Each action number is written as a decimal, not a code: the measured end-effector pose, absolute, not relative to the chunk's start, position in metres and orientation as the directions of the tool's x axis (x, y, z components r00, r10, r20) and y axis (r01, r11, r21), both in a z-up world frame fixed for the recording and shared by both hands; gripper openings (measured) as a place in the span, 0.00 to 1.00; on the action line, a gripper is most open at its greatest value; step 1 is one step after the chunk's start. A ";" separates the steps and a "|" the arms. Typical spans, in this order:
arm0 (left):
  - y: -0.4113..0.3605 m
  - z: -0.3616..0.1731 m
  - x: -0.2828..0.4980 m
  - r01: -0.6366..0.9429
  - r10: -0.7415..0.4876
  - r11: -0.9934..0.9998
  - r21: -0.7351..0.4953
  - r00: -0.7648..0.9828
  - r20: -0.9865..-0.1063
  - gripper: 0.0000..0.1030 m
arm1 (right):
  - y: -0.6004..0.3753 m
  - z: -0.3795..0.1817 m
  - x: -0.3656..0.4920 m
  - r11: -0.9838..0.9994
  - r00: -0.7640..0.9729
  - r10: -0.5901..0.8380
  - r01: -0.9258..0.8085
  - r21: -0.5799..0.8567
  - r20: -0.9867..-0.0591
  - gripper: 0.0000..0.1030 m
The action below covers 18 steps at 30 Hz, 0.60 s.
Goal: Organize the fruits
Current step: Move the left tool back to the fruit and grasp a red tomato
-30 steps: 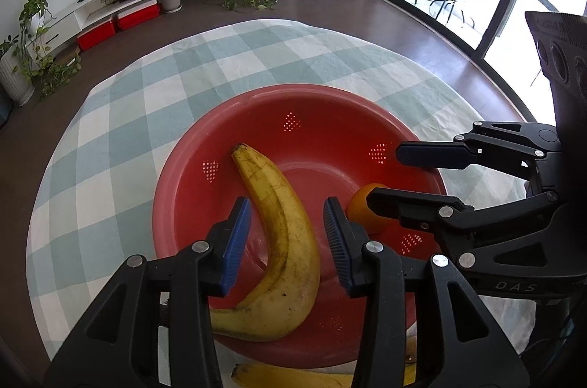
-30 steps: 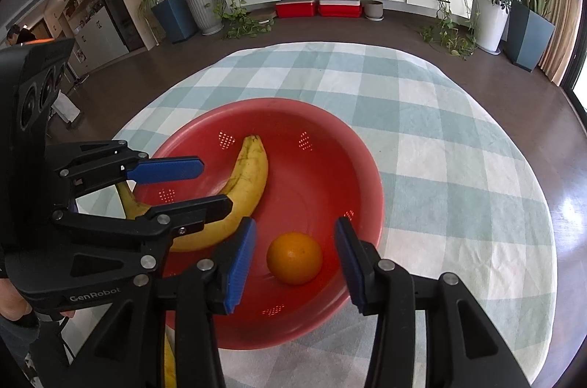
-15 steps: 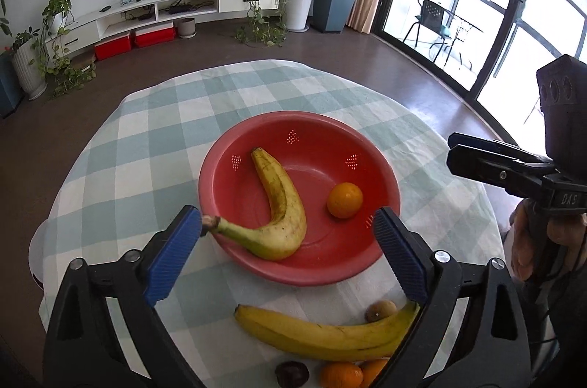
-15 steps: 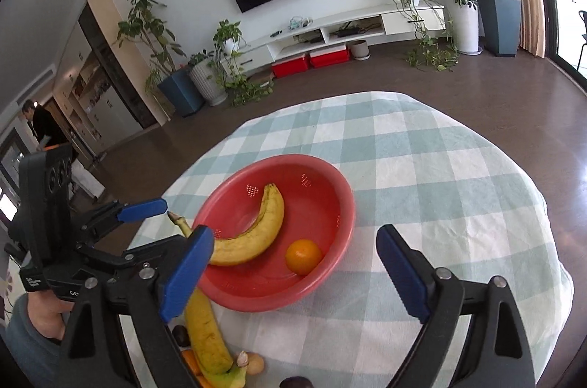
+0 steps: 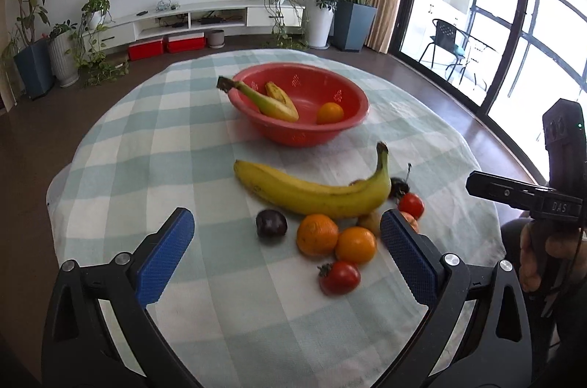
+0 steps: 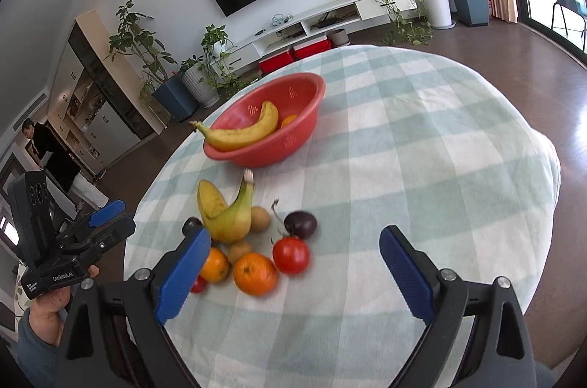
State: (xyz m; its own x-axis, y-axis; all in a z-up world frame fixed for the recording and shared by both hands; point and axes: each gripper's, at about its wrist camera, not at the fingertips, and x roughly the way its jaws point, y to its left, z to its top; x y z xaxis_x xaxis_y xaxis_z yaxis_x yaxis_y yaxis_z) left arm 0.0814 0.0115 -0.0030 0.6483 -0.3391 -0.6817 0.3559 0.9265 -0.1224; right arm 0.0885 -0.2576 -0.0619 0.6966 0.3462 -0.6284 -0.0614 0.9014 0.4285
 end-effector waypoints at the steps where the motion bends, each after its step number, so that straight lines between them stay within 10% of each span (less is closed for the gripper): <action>1: 0.014 -0.007 0.073 0.349 -0.351 0.925 -0.147 0.641 -0.683 1.00 | -0.253 -0.065 0.084 0.903 0.690 0.350 -0.067 0.425 -0.634 0.93; 18: -0.023 -0.043 0.055 0.388 -0.307 0.918 -0.082 0.565 -0.766 0.99 | -0.222 -0.086 0.057 0.938 0.651 0.309 -0.090 0.334 -0.693 0.88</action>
